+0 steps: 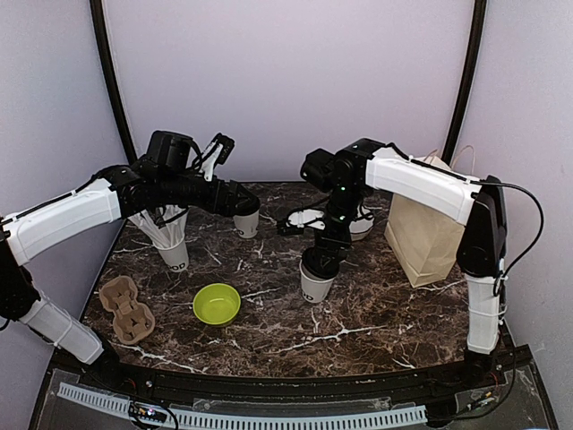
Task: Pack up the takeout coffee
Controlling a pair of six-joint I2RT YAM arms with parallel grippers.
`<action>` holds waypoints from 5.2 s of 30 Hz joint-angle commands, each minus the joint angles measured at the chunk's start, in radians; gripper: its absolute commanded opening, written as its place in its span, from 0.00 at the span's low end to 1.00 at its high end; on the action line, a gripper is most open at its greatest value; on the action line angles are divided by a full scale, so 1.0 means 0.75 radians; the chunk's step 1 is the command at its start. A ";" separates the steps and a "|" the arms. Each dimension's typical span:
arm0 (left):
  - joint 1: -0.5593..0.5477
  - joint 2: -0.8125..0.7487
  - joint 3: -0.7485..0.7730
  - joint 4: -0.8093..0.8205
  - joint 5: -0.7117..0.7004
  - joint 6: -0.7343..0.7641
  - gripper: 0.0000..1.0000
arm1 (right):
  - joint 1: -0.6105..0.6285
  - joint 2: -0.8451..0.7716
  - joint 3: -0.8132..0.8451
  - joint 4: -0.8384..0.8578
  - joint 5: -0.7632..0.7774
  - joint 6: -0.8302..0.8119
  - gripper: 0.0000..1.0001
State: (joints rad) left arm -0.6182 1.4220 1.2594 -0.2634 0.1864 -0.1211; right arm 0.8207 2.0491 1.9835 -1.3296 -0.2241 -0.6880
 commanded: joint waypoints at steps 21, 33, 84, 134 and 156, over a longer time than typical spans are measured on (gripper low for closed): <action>0.004 0.041 -0.016 -0.067 0.052 -0.154 0.91 | 0.027 -0.068 0.070 0.016 -0.045 0.012 0.99; -0.050 0.303 0.082 -0.155 0.446 -0.434 0.73 | -0.257 -0.272 -0.179 0.354 -0.226 0.310 0.90; -0.166 0.680 0.226 -0.066 0.707 -0.516 0.52 | -0.403 -0.111 -0.550 0.389 -0.617 0.517 0.48; -0.150 0.635 0.424 -0.369 0.674 -0.314 0.59 | -0.405 -0.107 -0.374 0.267 -0.692 0.428 0.56; -0.043 0.648 0.429 -0.308 0.466 -0.334 0.58 | -0.346 -0.215 -0.650 0.427 -0.503 0.407 0.46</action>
State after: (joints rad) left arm -0.6434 1.9469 1.6020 -0.5045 0.5507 -0.3702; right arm 0.5522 1.8698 1.4597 -1.0412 -0.6037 -0.3851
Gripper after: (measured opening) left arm 0.579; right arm 0.464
